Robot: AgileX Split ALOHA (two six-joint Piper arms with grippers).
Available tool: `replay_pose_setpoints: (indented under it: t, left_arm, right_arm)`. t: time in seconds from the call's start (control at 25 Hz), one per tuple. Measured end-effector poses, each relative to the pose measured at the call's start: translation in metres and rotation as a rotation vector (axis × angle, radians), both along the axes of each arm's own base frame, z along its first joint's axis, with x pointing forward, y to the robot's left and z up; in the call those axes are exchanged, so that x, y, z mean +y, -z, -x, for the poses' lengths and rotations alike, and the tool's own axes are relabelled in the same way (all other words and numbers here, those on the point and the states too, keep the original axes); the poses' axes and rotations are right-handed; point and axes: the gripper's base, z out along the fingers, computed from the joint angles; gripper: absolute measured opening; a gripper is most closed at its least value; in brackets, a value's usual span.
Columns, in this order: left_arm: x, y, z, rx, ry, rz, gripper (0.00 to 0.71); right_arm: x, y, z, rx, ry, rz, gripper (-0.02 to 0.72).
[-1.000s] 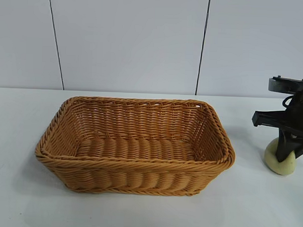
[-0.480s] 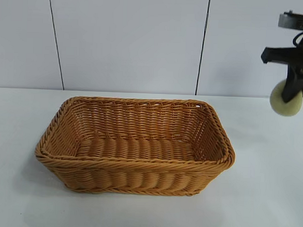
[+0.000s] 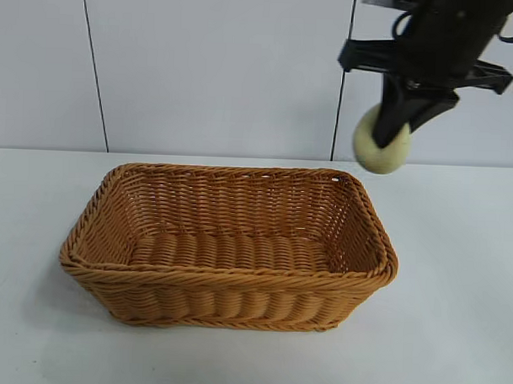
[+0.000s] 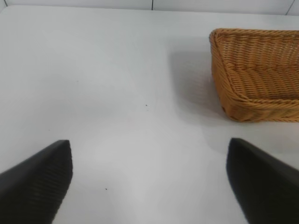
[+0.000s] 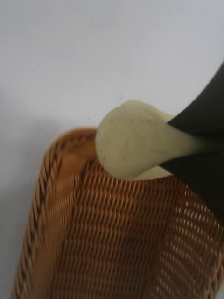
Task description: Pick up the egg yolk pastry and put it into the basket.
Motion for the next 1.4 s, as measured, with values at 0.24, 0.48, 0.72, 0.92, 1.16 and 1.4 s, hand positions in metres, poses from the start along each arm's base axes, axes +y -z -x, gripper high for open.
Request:
replay_pose_setpoints:
  t: [0.24, 0.48, 0.72, 0.92, 1.16, 1.4]
  left_arm:
    - [0.000, 0.000, 0.000, 0.000, 0.000, 0.000, 0.690]
    - [0.000, 0.000, 0.000, 0.000, 0.000, 0.000, 0.690]
    - [0.000, 0.000, 0.000, 0.000, 0.000, 0.000, 0.690]
    - [0.000, 0.000, 0.000, 0.000, 0.000, 0.000, 0.690]
    - [0.000, 0.000, 0.000, 0.000, 0.000, 0.000, 0.690]
    - [0.000, 0.000, 0.000, 0.000, 0.000, 0.000, 0.690]
  right_arm:
    - [0.034, 0.035, 0.000, 0.001, -0.050, -0.002, 0.012]
    - [0.042, 0.087, -0.008, 0.095, -0.036, 0.035, 0.013]
    - [0.044, 0.095, -0.010, 0.110, -0.031, 0.035, 0.166]
    - [0.046, 0.087, -0.012, 0.119, -0.040, 0.039, 0.475]
    - [0.050, 0.048, -0.021, 0.115, -0.089, 0.089, 0.526]
    - [0.045, 0.008, -0.035, 0.025, -0.066, 0.192, 0.528]
